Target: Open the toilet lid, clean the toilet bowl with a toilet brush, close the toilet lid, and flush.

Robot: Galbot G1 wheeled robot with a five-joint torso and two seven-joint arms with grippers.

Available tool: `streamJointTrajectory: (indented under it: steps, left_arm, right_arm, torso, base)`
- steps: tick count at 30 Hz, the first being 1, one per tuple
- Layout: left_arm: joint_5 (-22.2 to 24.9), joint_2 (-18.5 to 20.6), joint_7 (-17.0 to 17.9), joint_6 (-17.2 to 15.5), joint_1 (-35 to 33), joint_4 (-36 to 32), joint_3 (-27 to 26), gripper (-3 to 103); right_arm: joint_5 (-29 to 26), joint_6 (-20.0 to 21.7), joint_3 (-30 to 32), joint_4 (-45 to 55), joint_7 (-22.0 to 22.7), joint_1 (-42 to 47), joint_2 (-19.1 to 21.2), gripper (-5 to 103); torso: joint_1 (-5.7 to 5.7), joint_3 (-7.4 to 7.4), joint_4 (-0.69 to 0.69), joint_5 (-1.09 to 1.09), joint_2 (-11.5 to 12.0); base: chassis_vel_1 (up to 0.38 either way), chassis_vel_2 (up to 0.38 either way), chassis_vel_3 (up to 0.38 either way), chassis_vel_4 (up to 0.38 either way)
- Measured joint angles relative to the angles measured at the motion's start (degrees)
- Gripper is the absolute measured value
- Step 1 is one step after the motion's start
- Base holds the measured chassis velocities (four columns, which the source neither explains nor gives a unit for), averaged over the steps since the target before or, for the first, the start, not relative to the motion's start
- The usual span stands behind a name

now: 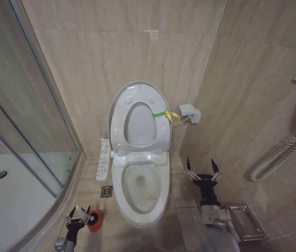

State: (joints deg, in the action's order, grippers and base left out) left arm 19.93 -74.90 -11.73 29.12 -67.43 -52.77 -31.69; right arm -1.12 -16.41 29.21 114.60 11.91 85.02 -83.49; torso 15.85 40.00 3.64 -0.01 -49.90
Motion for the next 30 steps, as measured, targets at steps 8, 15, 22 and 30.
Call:
streamJointTrajectory:
  steps: [8, 15, 22, 30]
  left_arm:
    - [-1.06, 0.06, -4.79, 1.68, 2.35, 3.24, -1.33, 68]
    - [-1.58, 0.01, -5.25, 2.35, 2.85, 4.06, -1.69, 40]
    - [-2.71, 0.52, -5.30, 3.02, 1.10, 2.81, -2.89, 23]
    - [-3.56, 1.69, -3.87, 2.67, -2.37, -3.09, -3.82, 23]
  right_arm:
    - [0.00, 0.00, 0.00, 0.00, 0.00, 0.00, 0.00, 100]
    - [0.00, 0.00, 0.00, 0.00, 0.00, 0.00, 0.00, 100]
    - [0.00, 0.00, 0.00, 0.00, 0.00, 0.00, 0.00, 100]
    - [0.00, 0.00, 0.00, 0.00, 0.00, 0.00, 0.00, 100]
  torso:
    - [0.00, 0.00, 0.00, 0.00, 0.00]
    - [0.00, 0.00, 0.00, 0.00, 0.00]
    - [0.00, 0.00, 0.00, -0.01, 0.00]
    - [0.00, 0.00, 0.00, -0.01, 0.00]
  base:
    - [0.000, 0.000, 0.000, 0.000]
    - [0.000, 0.000, 0.000, 0.000]
    - [0.000, 0.000, 0.000, 0.000]
    - [0.000, 0.000, 0.000, 0.000]
